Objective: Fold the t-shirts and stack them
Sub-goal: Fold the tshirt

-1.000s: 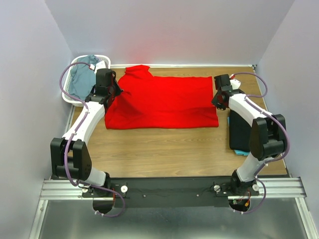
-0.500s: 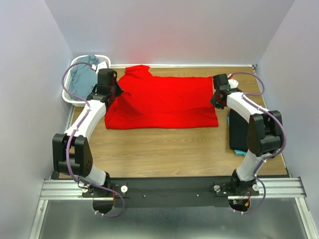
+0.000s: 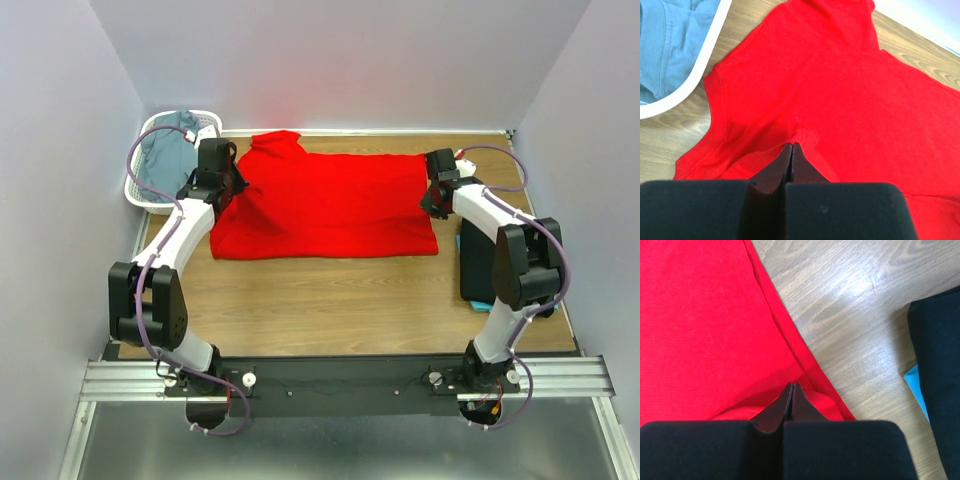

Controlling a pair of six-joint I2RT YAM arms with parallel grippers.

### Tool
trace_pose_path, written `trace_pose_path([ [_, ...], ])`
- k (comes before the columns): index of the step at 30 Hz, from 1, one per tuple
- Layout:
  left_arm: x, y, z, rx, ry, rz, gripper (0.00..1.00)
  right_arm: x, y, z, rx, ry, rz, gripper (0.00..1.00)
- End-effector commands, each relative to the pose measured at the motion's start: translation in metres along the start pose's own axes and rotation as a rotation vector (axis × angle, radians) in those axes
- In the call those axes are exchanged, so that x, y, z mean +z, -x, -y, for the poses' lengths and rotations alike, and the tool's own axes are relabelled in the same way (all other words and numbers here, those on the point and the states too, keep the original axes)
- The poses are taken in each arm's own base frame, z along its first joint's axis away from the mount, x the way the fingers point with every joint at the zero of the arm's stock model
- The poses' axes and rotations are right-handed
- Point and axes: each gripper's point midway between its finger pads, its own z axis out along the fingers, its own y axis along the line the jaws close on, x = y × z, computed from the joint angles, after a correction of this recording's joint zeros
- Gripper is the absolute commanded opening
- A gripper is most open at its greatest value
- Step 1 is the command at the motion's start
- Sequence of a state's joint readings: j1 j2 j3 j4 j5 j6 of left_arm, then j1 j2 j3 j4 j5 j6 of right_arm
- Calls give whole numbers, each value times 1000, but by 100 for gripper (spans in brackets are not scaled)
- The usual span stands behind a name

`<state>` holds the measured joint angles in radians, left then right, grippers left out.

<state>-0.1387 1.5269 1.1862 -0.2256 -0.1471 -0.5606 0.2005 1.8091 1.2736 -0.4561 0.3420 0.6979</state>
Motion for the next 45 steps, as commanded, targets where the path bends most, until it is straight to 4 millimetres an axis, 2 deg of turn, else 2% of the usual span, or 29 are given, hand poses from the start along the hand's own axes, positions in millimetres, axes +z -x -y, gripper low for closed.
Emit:
trace_pose_path([
  [1, 9, 15, 4, 7, -2, 42, 0, 6, 7, -7, 8, 19, 6, 1],
  [3, 15, 16, 8, 15, -18, 37, 0, 7, 7, -7, 9, 19, 6, 0],
  [6, 23, 19, 13, 24, -36, 44, 9, 8, 6, -7, 11, 21, 2, 1],
  [7, 25, 21, 14, 23, -37, 49, 22, 9, 7, -6, 15, 20, 1, 3],
  [9, 32, 22, 15, 30, -35, 52, 36, 10, 8, -8, 18, 26, -3, 9],
  [10, 34, 24, 13, 30, -22, 57, 41, 10, 9, -7, 17, 25, -2, 16],
  [11, 36, 28, 13, 29, -18, 61, 51, 10, 10, -7, 10, 25, 1, 19],
  [12, 36, 32, 11, 26, -12, 67, 54, 9, 13, -9, 10, 30, 7, 27],
  [14, 33, 43, 11, 24, -1, 87, 59, 4, 19, -10, -9, 46, 18, 37],
  [15, 28, 46, 8, 21, 21, 96, 60, -1, 22, -13, -11, 62, 22, 51],
  [18, 12, 49, -4, -18, 84, 105, 60, -15, 28, -13, -25, 89, 41, 71],
  [19, 7, 47, -7, -30, 97, 104, 60, -17, 23, -10, -30, 89, 32, 72],
  [20, -3, 38, -13, -60, 108, 97, 60, -27, 23, -13, -31, 126, 30, 72],
  [22, -12, 23, -23, -106, 124, 91, 60, -34, 11, -13, -31, 161, 0, 73],
  [23, -14, -4, -36, -112, 146, 50, 60, -36, -7, -14, -51, 169, -30, 73],
  [24, -23, -5, -37, -154, 140, 73, 59, -44, -11, -14, -62, 178, -24, 73],
  [25, -27, -15, -42, -168, 151, 65, 54, -46, -20, -14, -76, 177, -31, 73],
  [26, -31, -34, -50, -174, 160, 43, 53, -49, -41, -15, -97, 177, -59, 73],
  [28, -36, -53, -55, -209, 164, 16, 52, -57, -54, -15, -99, 191, -71, 73],
  [29, -39, -71, -62, -218, 176, -10, 50, -58, -70, -9, -97, 179, -91, 73],
  [31, -43, -95, -67, -249, 188, -42, 48, -62, -78, -3, -73, 178, -97, 72],
  [33, -48, -102, -69, -261, 199, -32, 48, -59, -88, 6, -61, 159, -105, 70],
  [35, -47, -114, -77, -274, 225, -43, 47, -56, -89, 9, -55, 146, -102, 70],
  [45, -39, -135, -100, -264, 335, -77, 47, -46, -108, 36, -59, 62, -114, 66],
])
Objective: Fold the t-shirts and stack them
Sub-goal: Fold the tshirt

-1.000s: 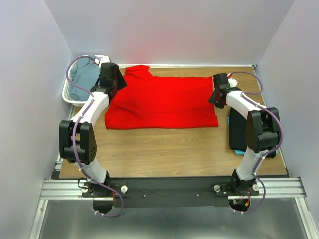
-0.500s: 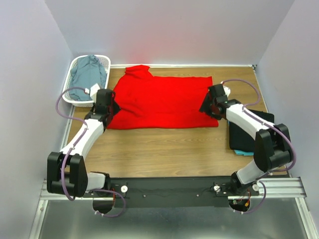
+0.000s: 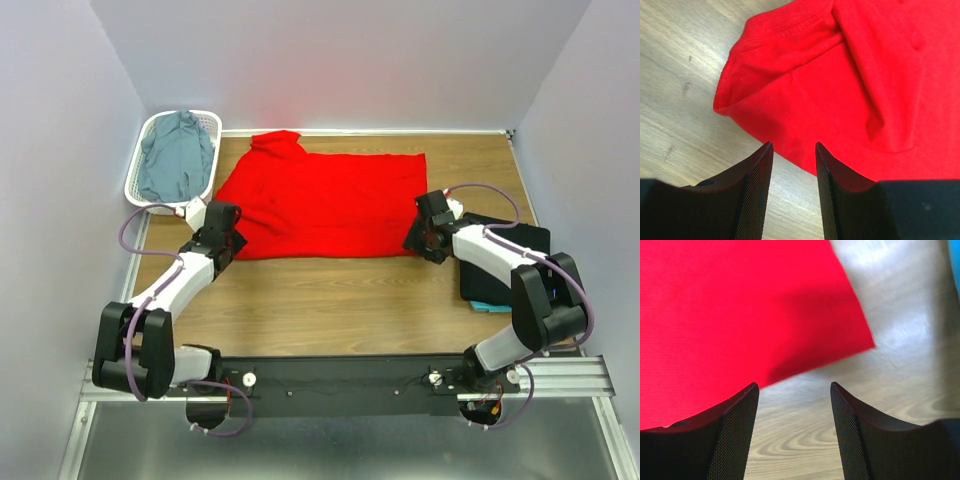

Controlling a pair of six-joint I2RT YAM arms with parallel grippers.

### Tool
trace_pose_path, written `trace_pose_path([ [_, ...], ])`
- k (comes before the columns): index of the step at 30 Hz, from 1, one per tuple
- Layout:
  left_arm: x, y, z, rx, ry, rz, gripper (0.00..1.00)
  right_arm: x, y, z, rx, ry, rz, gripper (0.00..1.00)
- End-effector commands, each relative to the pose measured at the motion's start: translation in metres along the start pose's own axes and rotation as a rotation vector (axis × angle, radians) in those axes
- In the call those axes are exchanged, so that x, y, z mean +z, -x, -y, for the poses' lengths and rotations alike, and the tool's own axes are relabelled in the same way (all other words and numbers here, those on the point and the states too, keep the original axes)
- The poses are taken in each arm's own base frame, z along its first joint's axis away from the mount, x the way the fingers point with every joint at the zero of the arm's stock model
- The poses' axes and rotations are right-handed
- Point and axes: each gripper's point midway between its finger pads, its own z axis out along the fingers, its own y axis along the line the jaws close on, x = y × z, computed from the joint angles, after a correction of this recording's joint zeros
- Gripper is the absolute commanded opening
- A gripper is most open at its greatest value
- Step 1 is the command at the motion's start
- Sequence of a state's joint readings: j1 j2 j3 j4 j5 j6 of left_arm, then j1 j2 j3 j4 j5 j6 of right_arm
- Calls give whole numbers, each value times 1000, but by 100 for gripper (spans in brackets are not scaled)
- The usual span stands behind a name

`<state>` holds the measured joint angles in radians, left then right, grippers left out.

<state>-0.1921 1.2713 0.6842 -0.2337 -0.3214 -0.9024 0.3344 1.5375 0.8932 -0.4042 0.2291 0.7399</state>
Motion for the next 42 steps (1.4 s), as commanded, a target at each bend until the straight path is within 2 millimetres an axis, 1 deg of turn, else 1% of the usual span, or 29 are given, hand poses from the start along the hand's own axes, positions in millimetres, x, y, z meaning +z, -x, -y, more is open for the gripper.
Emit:
trace_pose_path([
  [1, 9, -1, -17, -23, 86, 27, 47, 2, -5, 20, 26, -66, 21, 66],
  [5, 15, -4, -25, -20, 117, 29, 47, 6, -10, 29, 29, -90, 10, 66],
  [9, 22, 0, -32, -36, 136, 42, 47, 9, 0, 38, 43, -119, 26, 66],
  [13, 26, 9, -38, -43, 157, 63, 49, 13, 12, 44, 61, -137, 35, 66],
  [17, 29, 17, -45, -42, 180, 81, 50, 19, 17, 50, 61, -164, 36, 66],
  [20, 32, 15, -47, -41, 186, 75, 50, 20, 22, 48, 61, -168, 45, 66],
  [24, 38, 8, -48, -43, 189, 55, 50, 23, 25, 45, 61, -161, 42, 66],
  [29, 44, 2, -50, -43, 198, 41, 48, 26, 22, 44, 55, -160, 32, 64],
  [30, 45, 0, -51, -42, 201, 36, 46, 26, 23, 45, 55, -163, 36, 56],
  [31, 45, 1, -50, -46, 199, 36, 41, 26, 22, 45, 53, -165, 36, 51],
  [33, 47, 1, -49, -49, 199, 31, 33, 26, 23, 47, 54, -173, 42, 44],
  [34, 47, 1, -48, -49, 195, 29, 24, 26, 24, 48, 54, -175, 44, 35],
  [36, 47, 3, -42, -43, 178, 30, 15, 26, 25, 46, 52, -171, 45, 28],
  [37, 47, 4, -41, -41, 172, 26, 10, 26, 25, 46, 52, -169, 44, 21],
  [38, 46, 5, -39, -39, 168, 27, 0, 25, 25, 45, 50, -166, 44, 17],
  [40, 40, 11, -38, -37, 162, 38, 0, 23, 25, 43, 47, -155, 43, 10],
  [42, 33, 14, -39, -42, 162, 52, 0, 20, 25, 44, 46, -147, 44, 5],
])
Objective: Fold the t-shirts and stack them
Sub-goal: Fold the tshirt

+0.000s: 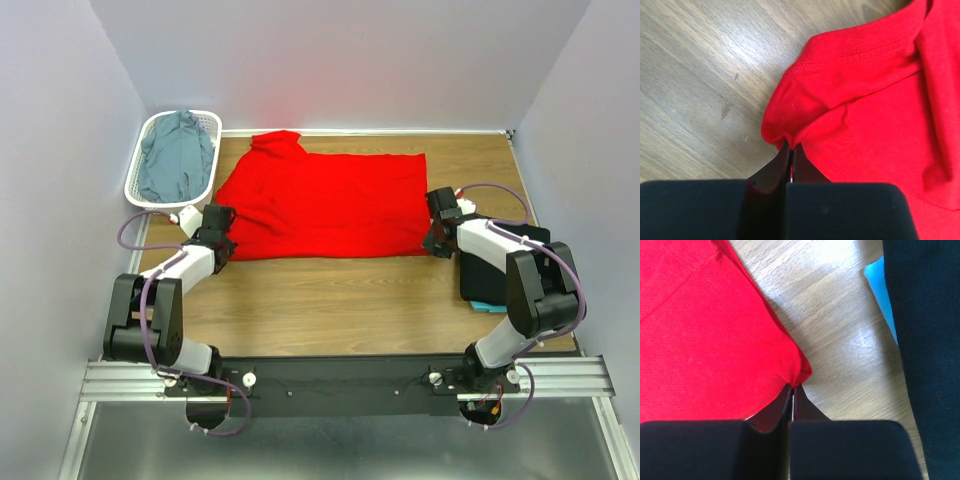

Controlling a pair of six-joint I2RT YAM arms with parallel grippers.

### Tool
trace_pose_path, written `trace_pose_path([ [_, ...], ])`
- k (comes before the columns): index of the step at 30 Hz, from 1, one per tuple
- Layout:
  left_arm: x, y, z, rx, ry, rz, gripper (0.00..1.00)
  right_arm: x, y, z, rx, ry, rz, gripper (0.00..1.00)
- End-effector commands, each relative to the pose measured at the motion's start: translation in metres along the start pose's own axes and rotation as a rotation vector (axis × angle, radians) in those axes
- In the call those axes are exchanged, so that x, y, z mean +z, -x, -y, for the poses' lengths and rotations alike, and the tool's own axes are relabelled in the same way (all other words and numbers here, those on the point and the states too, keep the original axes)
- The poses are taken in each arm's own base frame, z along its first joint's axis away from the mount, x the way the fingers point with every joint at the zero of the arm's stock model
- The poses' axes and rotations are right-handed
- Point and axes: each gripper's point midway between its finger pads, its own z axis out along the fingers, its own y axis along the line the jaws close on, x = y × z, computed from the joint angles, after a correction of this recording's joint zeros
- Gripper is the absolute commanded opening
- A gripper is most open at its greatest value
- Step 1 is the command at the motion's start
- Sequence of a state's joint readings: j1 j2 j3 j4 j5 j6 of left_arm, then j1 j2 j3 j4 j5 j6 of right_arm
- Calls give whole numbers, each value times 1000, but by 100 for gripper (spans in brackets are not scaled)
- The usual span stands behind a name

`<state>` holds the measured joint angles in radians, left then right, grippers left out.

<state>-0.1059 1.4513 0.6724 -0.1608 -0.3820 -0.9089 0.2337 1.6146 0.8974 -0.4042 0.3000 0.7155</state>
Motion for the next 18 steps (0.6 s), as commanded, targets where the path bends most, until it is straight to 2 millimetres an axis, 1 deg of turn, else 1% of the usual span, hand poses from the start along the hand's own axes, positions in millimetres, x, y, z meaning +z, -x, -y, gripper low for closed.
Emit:
trace_pose_path([
  [1, -19, 24, 4, -31, -25, 67, 0, -11, 15, -3, 12, 23, 50, 4],
  [2, -22, 25, 3, -34, -29, 74, 0, -13, 15, -3, 11, 30, 52, 3],
  [3, -31, 30, 3, -45, -45, 90, 0, -14, 11, 1, 7, 30, 46, 1],
  [5, -38, 34, 1, -57, -53, 106, 0, -23, 11, 0, 14, 57, 55, 0],
  [6, -43, 36, -1, -62, -57, 114, 0, -23, 6, 4, 15, 57, 46, 0],
  [7, -46, 36, -3, -65, -57, 117, 0, -25, 2, 6, 14, 62, 40, 1],
  [9, -53, 35, -8, -78, -58, 120, 0, -34, 2, 7, 23, 86, 53, 1],
  [13, -65, 32, -17, -119, -70, 122, 0, -45, -13, 13, 30, 119, 27, 1],
  [14, -71, 32, -20, -135, -77, 124, 0, -52, -13, 15, 37, 129, 31, 0],
  [17, -79, 31, -25, -158, -88, 129, 0, -63, -18, 17, 42, 152, 20, 1],
  [18, -85, 32, -28, -166, -92, 136, 0, -69, -20, 20, 48, 158, 20, 1],
])
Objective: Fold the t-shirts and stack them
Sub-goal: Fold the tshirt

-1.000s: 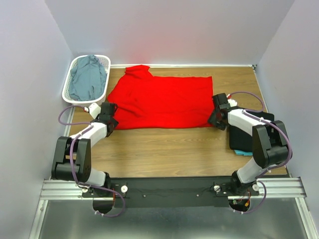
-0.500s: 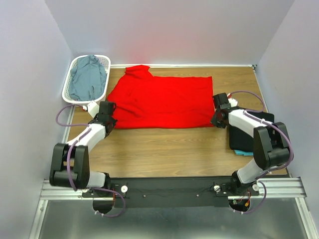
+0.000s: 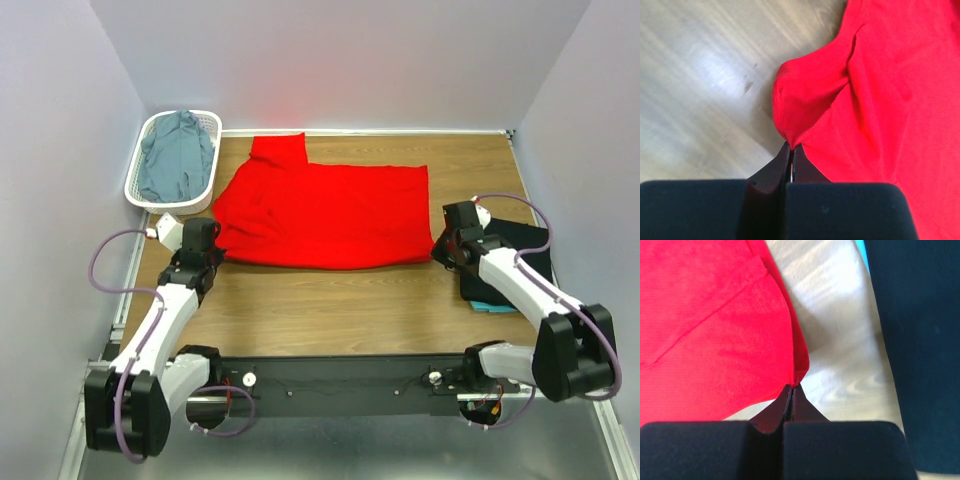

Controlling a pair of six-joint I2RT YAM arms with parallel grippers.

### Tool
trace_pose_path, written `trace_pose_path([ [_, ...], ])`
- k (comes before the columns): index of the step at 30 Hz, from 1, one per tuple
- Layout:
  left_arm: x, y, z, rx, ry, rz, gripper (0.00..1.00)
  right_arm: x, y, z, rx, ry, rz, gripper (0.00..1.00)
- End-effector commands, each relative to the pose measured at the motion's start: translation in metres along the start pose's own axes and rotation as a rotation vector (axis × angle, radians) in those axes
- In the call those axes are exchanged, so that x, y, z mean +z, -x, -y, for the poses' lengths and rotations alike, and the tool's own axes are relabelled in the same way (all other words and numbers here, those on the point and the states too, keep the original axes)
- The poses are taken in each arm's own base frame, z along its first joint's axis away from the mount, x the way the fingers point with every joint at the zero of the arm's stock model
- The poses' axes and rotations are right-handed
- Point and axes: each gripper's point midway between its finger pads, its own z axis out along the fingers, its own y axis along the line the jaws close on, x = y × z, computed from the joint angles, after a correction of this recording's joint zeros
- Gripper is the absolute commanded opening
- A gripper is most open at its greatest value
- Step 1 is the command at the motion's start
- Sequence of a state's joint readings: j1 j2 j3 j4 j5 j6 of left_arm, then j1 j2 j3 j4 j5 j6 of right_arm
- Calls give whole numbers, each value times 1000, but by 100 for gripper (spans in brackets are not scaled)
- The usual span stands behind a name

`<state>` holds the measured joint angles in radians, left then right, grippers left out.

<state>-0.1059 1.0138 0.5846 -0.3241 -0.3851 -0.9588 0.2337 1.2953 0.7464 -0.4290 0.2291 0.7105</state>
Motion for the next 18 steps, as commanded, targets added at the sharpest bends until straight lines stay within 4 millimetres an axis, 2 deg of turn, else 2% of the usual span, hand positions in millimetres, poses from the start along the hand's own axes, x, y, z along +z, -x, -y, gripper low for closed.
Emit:
trace_pose_path([
  [1, -15, 6, -17, -54, 37, 34, 0, -22, -13, 9, 24, 19, -36, 0],
  [7, -33, 6, -22, -101, -4, 44, 0, -47, -27, 12, 50, 88, -57, 1],
  [10, -36, 3, -21, -115, -31, 37, 0, -51, -36, 14, 51, 104, -81, 4],
  [12, -36, -1, -20, -125, -39, 20, 13, -56, -38, 12, 55, 132, -84, 24],
  [13, -36, -1, -20, -125, -36, 18, 29, -61, -37, 10, 50, 155, -77, 29],
  [15, -39, 2, -18, -125, -43, 23, 47, -66, -34, 6, 38, 180, -68, 39],
  [16, -40, 4, -16, -122, -51, 29, 52, -68, -32, 4, 28, 190, -63, 51],
  [18, -46, 16, -7, -116, -83, 58, 57, -75, -22, -3, -8, 224, -36, 64],
])
